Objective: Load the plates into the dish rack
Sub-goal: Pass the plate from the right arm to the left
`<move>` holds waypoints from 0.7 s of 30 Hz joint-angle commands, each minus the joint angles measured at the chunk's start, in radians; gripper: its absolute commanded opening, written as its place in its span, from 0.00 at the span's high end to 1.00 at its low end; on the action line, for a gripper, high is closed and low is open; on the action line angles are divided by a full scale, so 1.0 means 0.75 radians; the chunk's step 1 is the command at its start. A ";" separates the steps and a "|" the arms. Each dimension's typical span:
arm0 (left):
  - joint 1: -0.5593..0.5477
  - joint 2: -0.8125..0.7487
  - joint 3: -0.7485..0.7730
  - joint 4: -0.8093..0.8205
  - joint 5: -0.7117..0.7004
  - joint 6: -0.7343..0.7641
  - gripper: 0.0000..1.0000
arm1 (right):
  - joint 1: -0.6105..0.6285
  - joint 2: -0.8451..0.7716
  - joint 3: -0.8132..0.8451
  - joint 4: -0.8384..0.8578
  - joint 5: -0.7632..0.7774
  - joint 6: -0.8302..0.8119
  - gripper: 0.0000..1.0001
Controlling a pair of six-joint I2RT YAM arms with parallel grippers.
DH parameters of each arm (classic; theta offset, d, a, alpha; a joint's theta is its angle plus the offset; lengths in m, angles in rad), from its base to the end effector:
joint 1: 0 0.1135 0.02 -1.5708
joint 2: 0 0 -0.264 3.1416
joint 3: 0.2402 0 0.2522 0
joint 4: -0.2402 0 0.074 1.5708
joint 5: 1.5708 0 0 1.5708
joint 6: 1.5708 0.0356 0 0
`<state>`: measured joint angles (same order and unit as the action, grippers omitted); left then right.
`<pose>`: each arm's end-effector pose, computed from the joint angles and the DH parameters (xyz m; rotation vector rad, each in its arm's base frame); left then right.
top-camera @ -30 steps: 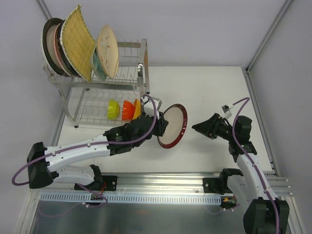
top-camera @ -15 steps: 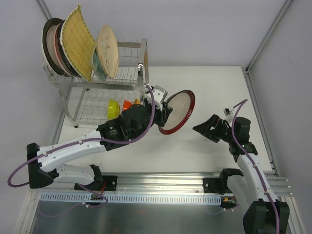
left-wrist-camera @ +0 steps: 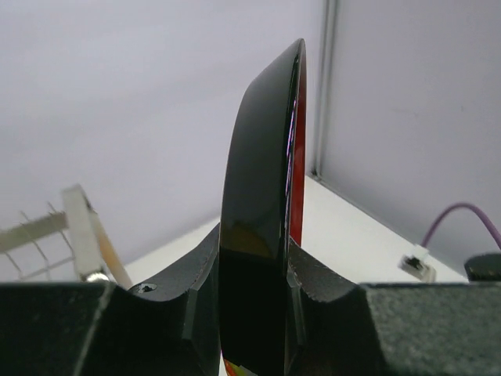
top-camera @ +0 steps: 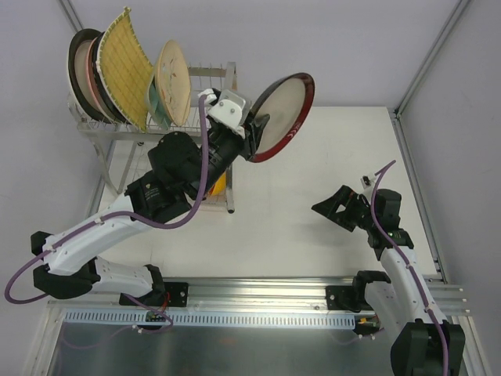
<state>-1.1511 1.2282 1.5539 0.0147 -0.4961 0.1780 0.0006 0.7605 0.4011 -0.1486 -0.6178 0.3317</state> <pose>0.1147 -0.2154 0.5325 0.4066 1.2252 -0.5320 0.1691 0.0207 0.2154 -0.0414 2.0819 0.8431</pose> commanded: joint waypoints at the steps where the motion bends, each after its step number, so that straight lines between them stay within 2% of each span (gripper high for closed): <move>1: -0.003 0.003 0.182 0.315 -0.089 0.225 1.00 | -0.003 0.003 0.034 -0.002 0.012 -0.033 0.00; 8: 0.003 0.044 0.268 0.577 -0.173 0.505 1.00 | -0.003 0.011 0.026 0.004 -0.007 -0.033 0.00; 11: 0.037 0.062 0.325 0.606 -0.204 0.599 1.00 | -0.003 0.009 0.026 0.004 -0.005 -0.035 0.00; 17: 0.199 0.060 0.354 0.596 -0.204 0.603 1.00 | -0.003 0.011 0.019 0.008 -0.009 -0.039 0.00; 21: 0.328 0.046 0.342 0.512 -0.191 0.477 1.00 | -0.003 0.009 0.013 0.008 -0.007 -0.041 0.00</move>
<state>-0.9558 1.3087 1.7481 0.2565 -0.6640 0.5781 0.0006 0.7689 0.4011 -0.1486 -0.6140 0.3233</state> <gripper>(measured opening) 0.249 0.995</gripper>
